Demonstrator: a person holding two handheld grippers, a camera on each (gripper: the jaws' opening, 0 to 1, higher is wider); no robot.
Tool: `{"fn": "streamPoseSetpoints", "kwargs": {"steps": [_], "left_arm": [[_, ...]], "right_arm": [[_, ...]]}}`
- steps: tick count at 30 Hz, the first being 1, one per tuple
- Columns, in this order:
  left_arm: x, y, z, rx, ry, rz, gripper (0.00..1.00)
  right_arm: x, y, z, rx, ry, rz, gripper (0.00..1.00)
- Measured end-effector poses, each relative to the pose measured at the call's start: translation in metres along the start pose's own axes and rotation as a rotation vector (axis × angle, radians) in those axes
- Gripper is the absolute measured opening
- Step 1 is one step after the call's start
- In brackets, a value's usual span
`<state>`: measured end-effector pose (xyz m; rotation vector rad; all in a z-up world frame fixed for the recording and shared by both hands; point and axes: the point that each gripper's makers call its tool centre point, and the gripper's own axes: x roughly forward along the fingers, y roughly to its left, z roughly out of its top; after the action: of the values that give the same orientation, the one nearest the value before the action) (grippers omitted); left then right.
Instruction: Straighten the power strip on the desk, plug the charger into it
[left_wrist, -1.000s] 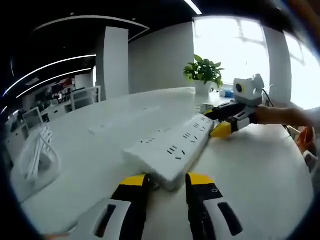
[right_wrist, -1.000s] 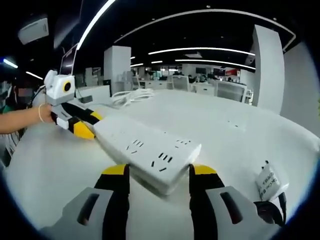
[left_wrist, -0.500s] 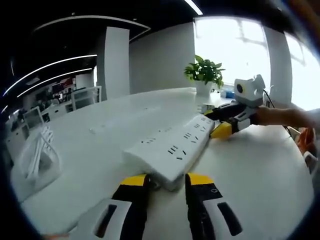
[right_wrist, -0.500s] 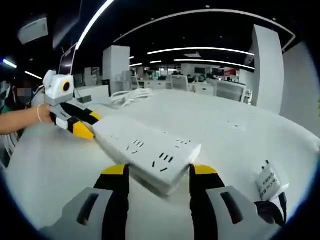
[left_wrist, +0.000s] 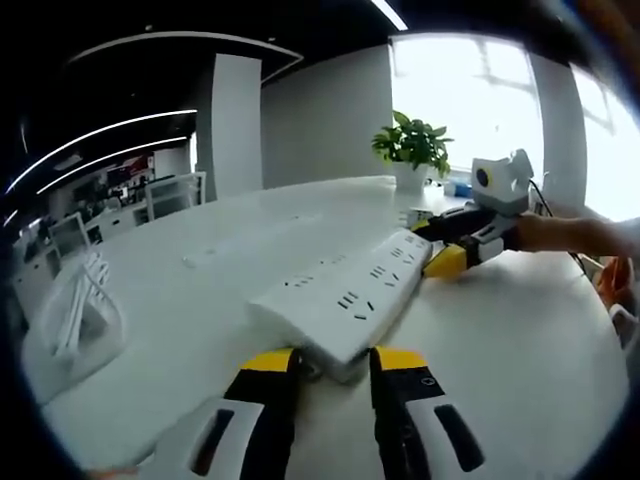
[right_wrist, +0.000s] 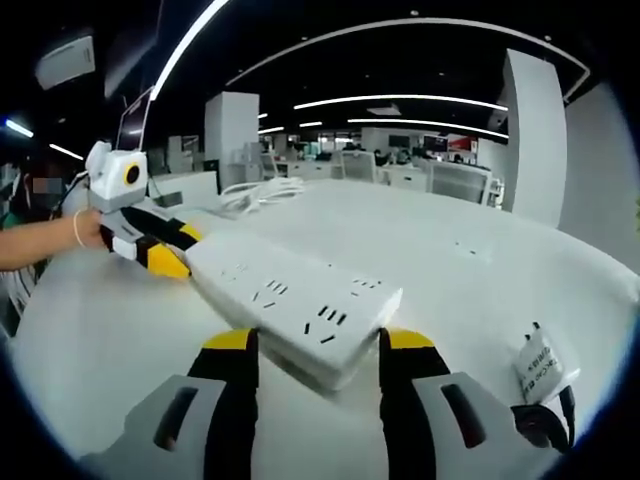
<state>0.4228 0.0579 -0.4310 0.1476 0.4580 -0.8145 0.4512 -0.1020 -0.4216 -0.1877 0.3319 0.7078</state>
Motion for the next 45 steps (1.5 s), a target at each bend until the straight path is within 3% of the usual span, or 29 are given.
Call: {"fn": "streamPoseSetpoints", "kwargs": {"steps": [20,24,29,35,45], "left_arm": [[0.003,0.008,0.004,-0.010,-0.032,0.009,0.30],[0.000,0.007,0.012,-0.013,-0.063,0.022,0.34],[-0.002,0.007,0.014,-0.002,-0.059,0.028,0.42],[-0.006,0.004,0.014,0.015,-0.064,0.039,0.53],[-0.016,-0.003,0.018,0.029,-0.109,0.053,0.77]], "right_arm": [[0.005,-0.002,0.002,0.002,-0.004,-0.006,0.48],[0.003,-0.002,0.004,-0.064,0.001,-0.034,0.50],[0.001,-0.002,0.008,-0.115,0.003,-0.054,0.66],[-0.003,-0.001,0.004,-0.098,0.025,-0.050,0.66],[-0.017,0.012,0.011,-0.093,-0.032,-0.017,0.72]]}}
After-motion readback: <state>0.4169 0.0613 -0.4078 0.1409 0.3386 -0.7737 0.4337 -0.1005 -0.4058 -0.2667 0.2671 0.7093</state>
